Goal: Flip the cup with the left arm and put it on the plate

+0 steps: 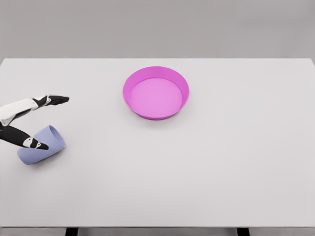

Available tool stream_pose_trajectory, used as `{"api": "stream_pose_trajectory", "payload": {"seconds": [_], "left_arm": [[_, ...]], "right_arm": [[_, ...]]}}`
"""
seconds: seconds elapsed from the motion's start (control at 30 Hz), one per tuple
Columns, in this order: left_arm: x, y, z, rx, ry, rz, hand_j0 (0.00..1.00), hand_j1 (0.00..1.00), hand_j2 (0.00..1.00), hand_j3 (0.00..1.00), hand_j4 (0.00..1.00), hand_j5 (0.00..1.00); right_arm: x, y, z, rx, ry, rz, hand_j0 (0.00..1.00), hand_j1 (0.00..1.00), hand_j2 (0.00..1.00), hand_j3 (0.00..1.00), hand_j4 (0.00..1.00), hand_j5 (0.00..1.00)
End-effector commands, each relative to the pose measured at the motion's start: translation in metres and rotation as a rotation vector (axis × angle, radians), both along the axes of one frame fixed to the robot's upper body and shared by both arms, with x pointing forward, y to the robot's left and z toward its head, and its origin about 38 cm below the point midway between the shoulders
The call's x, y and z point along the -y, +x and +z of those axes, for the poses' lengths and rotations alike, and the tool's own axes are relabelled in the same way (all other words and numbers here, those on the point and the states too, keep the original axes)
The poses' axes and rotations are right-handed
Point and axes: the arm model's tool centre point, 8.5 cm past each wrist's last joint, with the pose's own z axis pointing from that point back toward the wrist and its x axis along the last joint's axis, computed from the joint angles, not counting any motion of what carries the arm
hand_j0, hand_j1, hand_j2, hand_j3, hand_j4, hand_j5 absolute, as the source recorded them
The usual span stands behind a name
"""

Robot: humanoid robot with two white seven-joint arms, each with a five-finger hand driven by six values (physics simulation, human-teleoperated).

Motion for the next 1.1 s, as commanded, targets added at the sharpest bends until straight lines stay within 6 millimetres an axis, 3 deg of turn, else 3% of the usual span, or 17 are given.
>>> {"api": "stream_pose_trajectory", "payload": {"seconds": [0.0, 0.27, 0.83, 1.07], "left_arm": [[0.002, -0.001, -0.004, 0.000, 0.008, -0.002, 1.00, 1.00, 1.00, 1.00, 1.00, 1.00], [0.004, -0.007, -0.028, -0.061, -0.034, 0.048, 1.00, 1.00, 1.00, 1.00, 1.00, 1.00], [-0.002, -0.003, -0.030, -0.075, -0.030, 0.123, 1.00, 1.00, 1.00, 1.00, 1.00, 1.00], [-0.007, -0.006, -0.043, -0.140, 0.002, 0.177, 1.00, 1.00, 1.00, 1.00, 1.00, 1.00]], "right_arm": [[0.000, 0.000, 0.000, 0.001, 0.000, 0.000, 1.00, 1.00, 1.00, 1.00, 1.00, 1.00], [0.000, 0.000, 0.000, 0.001, 0.000, 0.000, 1.00, 1.00, 1.00, 1.00, 1.00, 1.00], [0.000, 0.000, 0.000, 0.001, 0.000, 0.000, 1.00, 1.00, 1.00, 1.00, 1.00, 1.00], [0.000, 0.000, 0.000, 0.001, 0.000, 0.000, 1.00, 1.00, 1.00, 1.00, 1.00, 1.00]]}}
